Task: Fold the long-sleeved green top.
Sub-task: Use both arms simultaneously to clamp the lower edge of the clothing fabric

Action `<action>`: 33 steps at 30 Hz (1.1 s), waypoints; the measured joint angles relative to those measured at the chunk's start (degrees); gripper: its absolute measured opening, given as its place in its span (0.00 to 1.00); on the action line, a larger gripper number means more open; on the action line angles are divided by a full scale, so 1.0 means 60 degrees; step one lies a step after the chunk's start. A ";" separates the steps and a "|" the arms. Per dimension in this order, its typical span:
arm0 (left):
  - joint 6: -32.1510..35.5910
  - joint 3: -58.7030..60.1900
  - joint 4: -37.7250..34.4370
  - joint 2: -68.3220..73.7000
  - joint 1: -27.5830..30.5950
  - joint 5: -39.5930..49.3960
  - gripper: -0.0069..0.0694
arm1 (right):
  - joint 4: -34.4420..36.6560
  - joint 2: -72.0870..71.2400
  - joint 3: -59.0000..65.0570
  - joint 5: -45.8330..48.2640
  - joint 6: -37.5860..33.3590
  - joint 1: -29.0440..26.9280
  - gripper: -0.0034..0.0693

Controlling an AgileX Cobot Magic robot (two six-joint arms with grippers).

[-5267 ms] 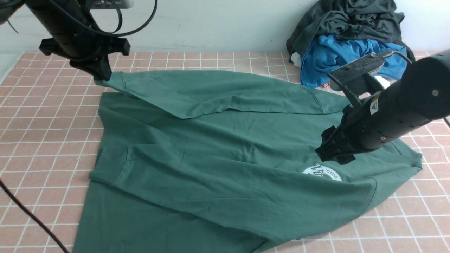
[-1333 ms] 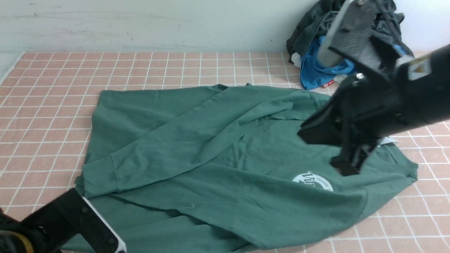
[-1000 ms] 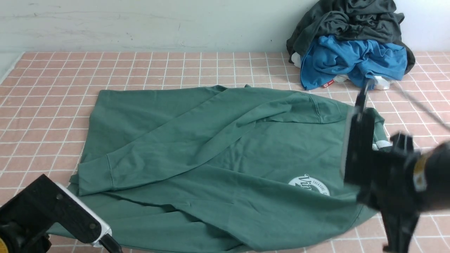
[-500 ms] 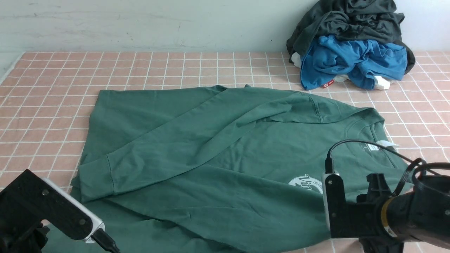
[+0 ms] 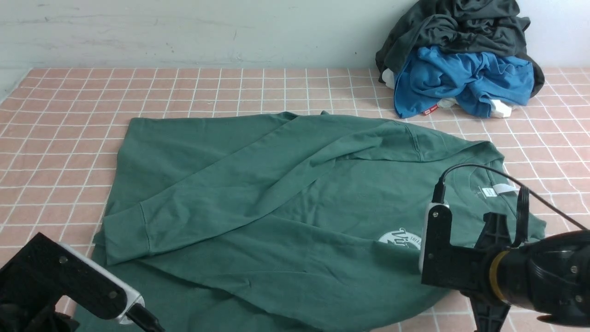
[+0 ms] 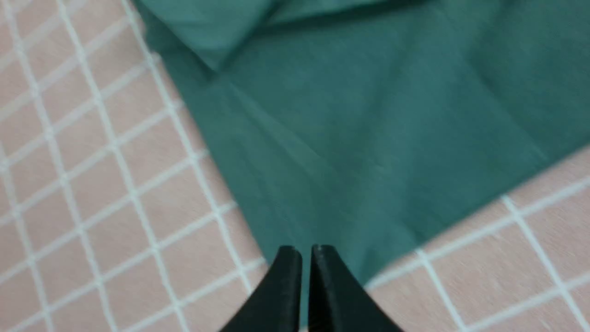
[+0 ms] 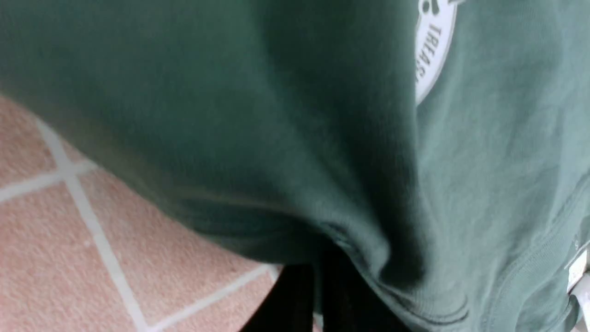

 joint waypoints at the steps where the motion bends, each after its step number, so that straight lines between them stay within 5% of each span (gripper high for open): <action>1: 0.0175 0.0000 -0.0200 0.0146 0.0000 0.0089 0.11 | 0.0161 0.0000 0.0000 0.0009 0.0012 0.0113 0.04; 5: 0.1014 0.0002 -0.0774 0.0840 0.0000 0.0324 0.15 | 0.0905 0.0000 0.0000 0.0028 0.0012 0.0478 0.04; 14: 0.3514 0.0002 -0.0747 0.3473 0.0000 0.0369 0.56 | 0.2452 -0.0399 -0.1317 0.1814 -0.0014 0.0669 0.04; 19: 0.4133 -0.0007 -0.0177 0.4749 0.0000 0.0041 0.63 | 0.3218 -0.0571 -0.1720 0.2292 -0.0017 0.0469 0.04; 25: 0.4136 -0.0007 0.0514 0.5693 0.0000 -0.0494 0.55 | 0.3427 -0.0750 -0.1720 0.2413 -0.0017 0.0458 0.04; 28: 0.4114 -0.0018 0.0850 0.5829 0.0000 -0.0628 0.32 | 0.3467 -0.0975 -0.1720 0.2446 -0.0025 0.0458 0.04; 33: 0.3993 -0.0018 0.0763 0.5451 0.0000 -0.0581 0.12 | 0.3636 -0.1135 -0.1721 0.2601 -0.0025 0.0458 0.04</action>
